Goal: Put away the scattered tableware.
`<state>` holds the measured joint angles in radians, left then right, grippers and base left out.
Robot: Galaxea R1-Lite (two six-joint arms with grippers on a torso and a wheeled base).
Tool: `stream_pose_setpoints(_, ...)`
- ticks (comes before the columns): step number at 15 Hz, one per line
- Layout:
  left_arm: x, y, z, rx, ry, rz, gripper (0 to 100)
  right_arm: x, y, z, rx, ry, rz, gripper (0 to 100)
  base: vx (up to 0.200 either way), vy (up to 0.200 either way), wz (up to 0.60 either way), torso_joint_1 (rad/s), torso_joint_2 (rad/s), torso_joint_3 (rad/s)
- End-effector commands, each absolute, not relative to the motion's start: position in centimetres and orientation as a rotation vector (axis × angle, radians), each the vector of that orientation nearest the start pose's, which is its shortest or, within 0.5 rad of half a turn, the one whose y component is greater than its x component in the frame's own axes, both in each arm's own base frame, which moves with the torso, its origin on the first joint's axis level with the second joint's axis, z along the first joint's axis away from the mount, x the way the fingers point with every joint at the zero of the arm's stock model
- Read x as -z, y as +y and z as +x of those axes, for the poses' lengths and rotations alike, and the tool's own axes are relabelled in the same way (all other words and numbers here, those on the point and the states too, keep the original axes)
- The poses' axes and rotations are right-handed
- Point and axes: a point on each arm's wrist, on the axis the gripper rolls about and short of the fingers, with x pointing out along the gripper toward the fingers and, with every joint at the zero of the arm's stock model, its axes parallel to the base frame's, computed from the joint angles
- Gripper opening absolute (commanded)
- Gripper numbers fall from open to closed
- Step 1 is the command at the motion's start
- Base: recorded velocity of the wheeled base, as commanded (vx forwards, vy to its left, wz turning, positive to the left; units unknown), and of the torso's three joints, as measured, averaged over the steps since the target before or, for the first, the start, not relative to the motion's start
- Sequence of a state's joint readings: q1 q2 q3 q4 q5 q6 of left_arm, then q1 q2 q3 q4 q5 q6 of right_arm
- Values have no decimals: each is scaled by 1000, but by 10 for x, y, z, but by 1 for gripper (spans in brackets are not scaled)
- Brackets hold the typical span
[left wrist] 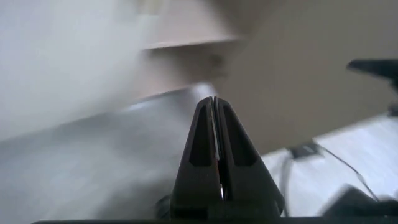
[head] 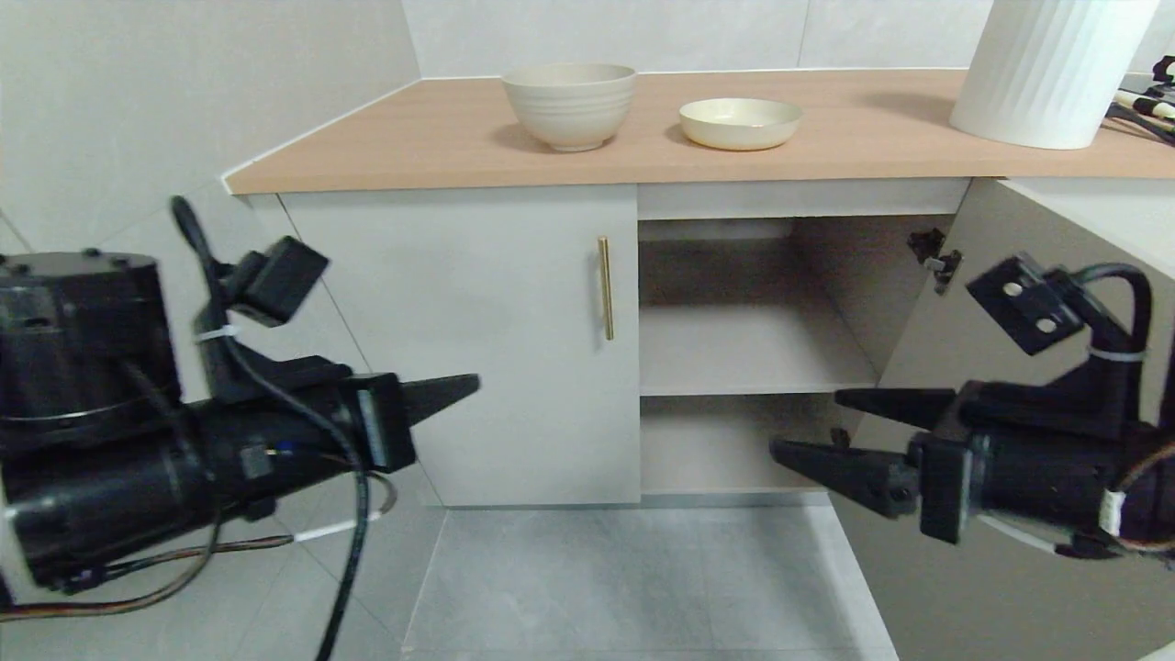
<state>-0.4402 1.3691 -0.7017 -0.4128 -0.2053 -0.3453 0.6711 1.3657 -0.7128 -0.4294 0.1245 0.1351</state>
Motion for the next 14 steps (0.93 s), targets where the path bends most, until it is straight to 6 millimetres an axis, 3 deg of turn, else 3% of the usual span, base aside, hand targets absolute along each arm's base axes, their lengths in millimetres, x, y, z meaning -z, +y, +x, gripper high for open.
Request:
stream_pose_setpoints(1,-246,-61,165,494,235,-304,0,-224,162,212,-703,305,64,100,0,0,0,0,0,0)
stream_pose_setpoints(2,-246,-61,165,494,235,-304,0,-224,162,212,-703,305,64,100,0,0,0,0,0,0)
stream_pose_setpoints(3,-252,-49,166,430,200,-283,0,-243,163,216,-637,286,67,100,0,0,0,0,0,0)
stream_pose_setpoints(6,-260,-35,173,321,274,-288,0,-244,153,208,-564,358,138,100,0,0,0,0,0,0)
stream_pose_setpoints(7,-261,-35,174,322,276,-288,100,-245,147,206,-544,363,139,100,0,0,0,0,0,0)
stream_pose_setpoints(14,-265,-35,173,334,217,-292,100,-252,136,204,-465,356,132,100,0,0,0,0,0,0)
